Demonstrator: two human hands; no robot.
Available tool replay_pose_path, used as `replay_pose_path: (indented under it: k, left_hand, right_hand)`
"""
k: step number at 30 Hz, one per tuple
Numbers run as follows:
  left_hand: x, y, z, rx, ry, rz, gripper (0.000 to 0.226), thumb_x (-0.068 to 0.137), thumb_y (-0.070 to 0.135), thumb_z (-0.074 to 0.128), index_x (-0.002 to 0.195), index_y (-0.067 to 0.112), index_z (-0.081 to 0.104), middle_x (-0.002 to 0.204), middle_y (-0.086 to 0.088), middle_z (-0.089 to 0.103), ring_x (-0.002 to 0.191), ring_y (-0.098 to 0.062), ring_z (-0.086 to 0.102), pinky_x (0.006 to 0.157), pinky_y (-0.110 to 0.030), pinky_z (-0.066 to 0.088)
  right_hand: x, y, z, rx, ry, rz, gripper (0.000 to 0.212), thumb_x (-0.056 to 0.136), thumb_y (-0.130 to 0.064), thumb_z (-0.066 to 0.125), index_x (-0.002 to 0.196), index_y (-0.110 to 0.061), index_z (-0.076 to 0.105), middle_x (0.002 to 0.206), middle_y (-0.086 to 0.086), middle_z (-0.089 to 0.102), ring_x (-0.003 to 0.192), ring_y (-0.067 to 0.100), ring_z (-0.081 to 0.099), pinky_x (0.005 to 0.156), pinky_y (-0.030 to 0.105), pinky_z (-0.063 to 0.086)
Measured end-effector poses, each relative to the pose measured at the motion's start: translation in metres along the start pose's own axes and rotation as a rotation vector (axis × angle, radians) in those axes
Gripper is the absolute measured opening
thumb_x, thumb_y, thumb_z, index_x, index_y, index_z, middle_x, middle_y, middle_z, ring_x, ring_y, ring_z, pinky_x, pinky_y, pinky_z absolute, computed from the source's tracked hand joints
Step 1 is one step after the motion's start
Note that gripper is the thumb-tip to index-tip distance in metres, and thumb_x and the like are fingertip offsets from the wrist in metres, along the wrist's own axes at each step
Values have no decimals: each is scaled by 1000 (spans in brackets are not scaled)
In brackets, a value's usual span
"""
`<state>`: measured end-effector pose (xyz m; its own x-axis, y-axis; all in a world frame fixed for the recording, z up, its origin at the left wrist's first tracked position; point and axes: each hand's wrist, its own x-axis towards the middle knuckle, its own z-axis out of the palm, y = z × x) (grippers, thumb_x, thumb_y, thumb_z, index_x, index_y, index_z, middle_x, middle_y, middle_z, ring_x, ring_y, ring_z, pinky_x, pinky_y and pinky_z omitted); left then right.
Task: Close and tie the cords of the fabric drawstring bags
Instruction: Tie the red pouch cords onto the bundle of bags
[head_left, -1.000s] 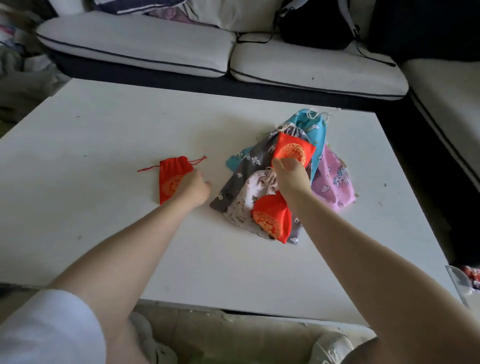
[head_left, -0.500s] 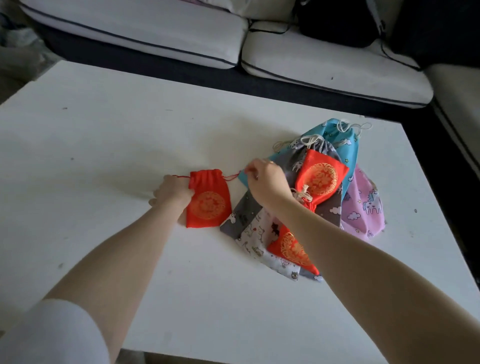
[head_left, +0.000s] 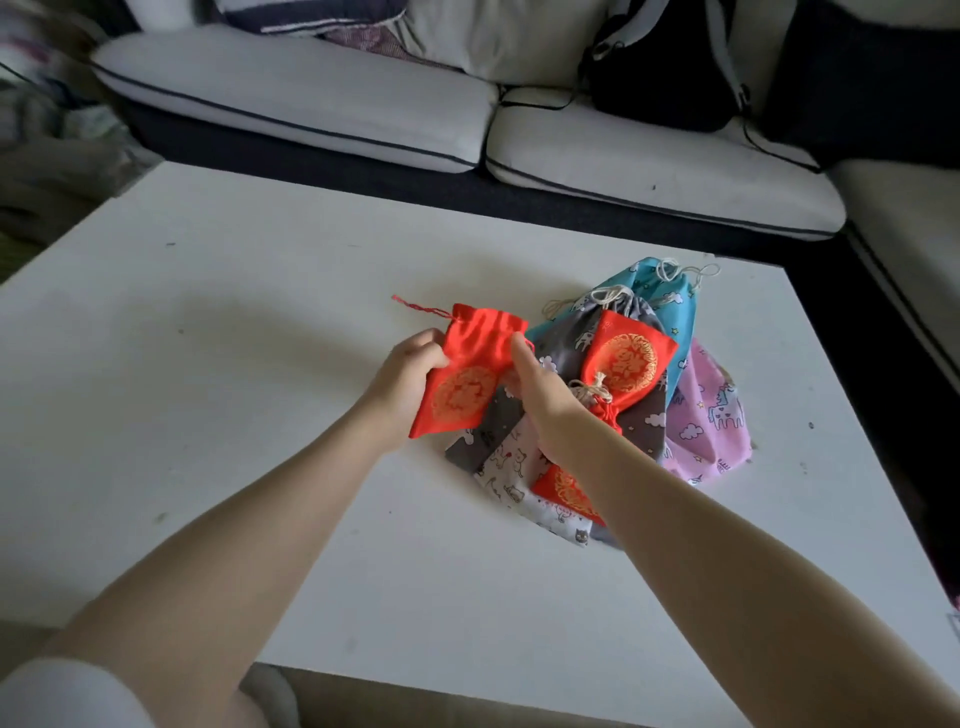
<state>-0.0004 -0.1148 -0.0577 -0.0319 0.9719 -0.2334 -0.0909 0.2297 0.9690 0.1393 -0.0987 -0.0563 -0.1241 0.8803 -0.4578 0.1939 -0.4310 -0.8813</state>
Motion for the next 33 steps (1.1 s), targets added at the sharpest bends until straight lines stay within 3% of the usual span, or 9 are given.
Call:
replay_pose_path:
  k: [2, 4, 8, 12, 16, 20, 23, 27, 33]
  left_hand:
    - [-20, 10, 12, 19, -75, 13, 27, 62, 16, 43, 84, 11, 57, 88, -17, 56, 83, -27, 53, 78, -41, 41]
    - [-34, 15, 25, 61, -68, 37, 33, 61, 14, 42, 91, 11, 56, 87, -13, 53, 84, -22, 51, 76, -36, 40]
    - [-57, 23, 52, -59, -63, 10, 15, 88, 28, 46, 91, 19, 58, 87, 1, 62, 81, -10, 58, 77, -27, 44]
    - [-85, 28, 72, 312, 22, 98, 45, 99, 43, 27, 122, 15, 55, 109, 7, 51, 103, -7, 46, 88, -22, 32]
    - [-96, 27, 83, 273, 87, 161, 26, 96, 34, 42, 96, 23, 66, 102, -2, 66, 98, -18, 60, 91, -32, 46]
    - [-105, 27, 98, -1, -67, 108, 29, 94, 37, 41, 95, 29, 69, 102, -5, 70, 98, -20, 65, 91, -34, 50]
    - [-113, 37, 102, -344, -143, 2, 40, 99, 33, 29, 92, 16, 64, 83, -5, 70, 77, -15, 64, 69, -24, 52]
    - [-117, 33, 84, -493, -59, -24, 42, 100, 33, 27, 68, 17, 48, 68, 7, 70, 83, -12, 58, 72, -27, 40]
    - [-125, 30, 83, -494, -151, -138, 44, 100, 36, 26, 61, 18, 34, 44, 5, 36, 52, -11, 58, 55, -23, 37]
  right_hand:
    - [-15, -4, -1, 156, 22, -56, 42, 95, -50, 35, 93, -18, 63, 100, 0, 66, 93, 15, 60, 90, 29, 45]
    - [-29, -5, -2, 207, 73, -130, 31, 95, -40, 42, 88, -19, 64, 102, 7, 68, 99, 23, 64, 95, 42, 48]
    - [-62, -2, -14, 94, 213, -255, 10, 91, -15, 51, 97, -23, 54, 101, 9, 64, 98, 28, 62, 94, 48, 49]
    - [-97, 10, -32, 102, 235, -222, 13, 89, -27, 52, 101, -23, 50, 113, 11, 61, 105, 28, 59, 97, 49, 45]
    - [-116, 10, -47, 196, 306, -145, 53, 87, -58, 31, 120, -24, 55, 127, 4, 56, 118, 25, 51, 103, 46, 40]
    - [-130, 5, -63, 330, 409, -90, 34, 93, -36, 41, 73, -24, 66, 95, 16, 64, 86, 24, 57, 84, 41, 50]
    - [-135, 3, -78, 644, 307, -74, 30, 96, -27, 43, 71, -18, 57, 75, 8, 61, 73, 21, 58, 78, 40, 53]
    - [-143, 9, -99, 1240, 194, -114, 36, 97, -7, 33, 63, -9, 42, 50, 3, 47, 55, 18, 49, 60, 30, 50]
    - [-146, 20, -96, 1146, 130, 43, 36, 96, -5, 30, 62, -11, 40, 38, -1, 30, 37, 13, 33, 55, 28, 42]
